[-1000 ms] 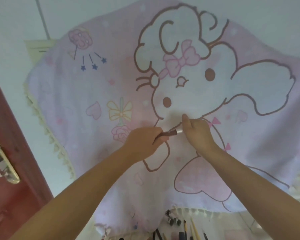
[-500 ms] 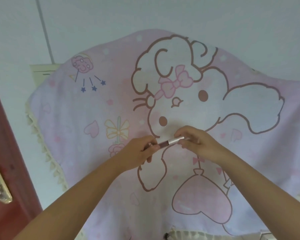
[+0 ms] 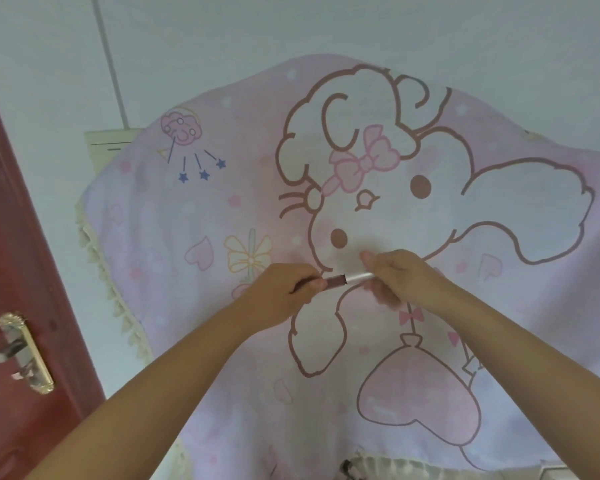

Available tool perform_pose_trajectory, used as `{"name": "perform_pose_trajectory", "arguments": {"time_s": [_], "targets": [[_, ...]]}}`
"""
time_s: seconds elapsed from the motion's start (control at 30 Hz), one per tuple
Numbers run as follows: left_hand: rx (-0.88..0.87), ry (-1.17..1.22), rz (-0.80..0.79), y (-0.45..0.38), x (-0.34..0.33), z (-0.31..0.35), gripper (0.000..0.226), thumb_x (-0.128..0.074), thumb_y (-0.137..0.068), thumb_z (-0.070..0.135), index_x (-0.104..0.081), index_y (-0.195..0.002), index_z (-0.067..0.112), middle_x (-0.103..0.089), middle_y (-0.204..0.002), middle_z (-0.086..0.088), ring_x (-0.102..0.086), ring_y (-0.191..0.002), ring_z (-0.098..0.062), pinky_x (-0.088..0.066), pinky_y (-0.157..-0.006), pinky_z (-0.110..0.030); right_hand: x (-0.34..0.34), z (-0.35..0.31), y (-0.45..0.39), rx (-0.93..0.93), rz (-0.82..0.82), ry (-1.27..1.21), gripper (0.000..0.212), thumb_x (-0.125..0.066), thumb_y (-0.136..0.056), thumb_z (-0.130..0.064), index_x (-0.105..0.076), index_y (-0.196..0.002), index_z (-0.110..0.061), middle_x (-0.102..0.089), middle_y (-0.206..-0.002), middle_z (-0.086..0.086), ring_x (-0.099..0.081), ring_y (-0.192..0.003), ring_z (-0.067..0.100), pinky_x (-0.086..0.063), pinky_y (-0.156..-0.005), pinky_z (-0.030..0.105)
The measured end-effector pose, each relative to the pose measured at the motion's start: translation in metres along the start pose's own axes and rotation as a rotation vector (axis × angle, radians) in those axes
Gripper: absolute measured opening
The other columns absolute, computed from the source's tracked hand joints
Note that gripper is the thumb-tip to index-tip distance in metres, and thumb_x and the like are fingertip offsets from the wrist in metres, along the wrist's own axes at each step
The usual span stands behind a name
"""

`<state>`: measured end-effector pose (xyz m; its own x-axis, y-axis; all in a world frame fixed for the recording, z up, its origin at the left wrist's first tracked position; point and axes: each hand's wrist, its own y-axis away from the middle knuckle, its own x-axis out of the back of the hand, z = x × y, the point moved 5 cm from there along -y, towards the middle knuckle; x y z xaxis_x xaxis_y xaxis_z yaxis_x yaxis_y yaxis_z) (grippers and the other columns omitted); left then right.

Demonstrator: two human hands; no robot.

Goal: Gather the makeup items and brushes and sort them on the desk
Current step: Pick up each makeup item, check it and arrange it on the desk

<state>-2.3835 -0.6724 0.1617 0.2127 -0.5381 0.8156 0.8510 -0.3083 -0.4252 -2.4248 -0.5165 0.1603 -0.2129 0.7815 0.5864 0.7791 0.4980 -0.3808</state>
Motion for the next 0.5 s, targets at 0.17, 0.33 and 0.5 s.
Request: {"name": "perform_pose_trajectory", "arguments": {"time_s": [0.17,0.33,0.5], "targets": [[0.032,-0.016,0.016,0.0,0.002,-0.006,0.025,-0.044,-0.096,0.018,-0.063,-0.093,0.002,-0.048,-0.063,0.008,-0.039,-0.053,-0.001,-0.037,-0.052,-0.009,-0.002,0.003,0.005,0.059,-0.098,-0.054,0.036,-0.06,-0.085,-0.01,-0.05,-0.095,-0.043,-0.059,-0.098,-0.014,-0.058,-0.086,-0.001,-0.05,-0.075,0.017],[0.039,-0.021,-0.021,0.002,-0.005,-0.01,0.024,-0.045,-0.095,0.021,-0.062,-0.091,0.005,-0.05,-0.066,0.006,-0.042,-0.055,-0.004,-0.037,-0.054,-0.011,-0.01,0.009,0.004,-0.093,-0.113,0.018,0.038,-0.036,-0.095,-0.034,-0.057,-0.066,-0.02,-0.049,-0.039,-0.011,-0.042,-0.038,0.001,-0.038,-0.051,0.015],[0.101,-0.002,-0.056,0.009,-0.015,-0.019,0.021,-0.046,-0.095,0.021,-0.061,-0.087,0.01,-0.049,-0.062,0.011,-0.048,-0.049,0.002,-0.037,-0.05,-0.007,-0.014,0.021,0.013,-0.031,-0.186,-0.124,0.03,-0.057,-0.085,0.001,-0.053,-0.099,-0.026,-0.058,-0.087,-0.011,-0.058,-0.071,-0.009,-0.046,-0.063,0.007]]}}
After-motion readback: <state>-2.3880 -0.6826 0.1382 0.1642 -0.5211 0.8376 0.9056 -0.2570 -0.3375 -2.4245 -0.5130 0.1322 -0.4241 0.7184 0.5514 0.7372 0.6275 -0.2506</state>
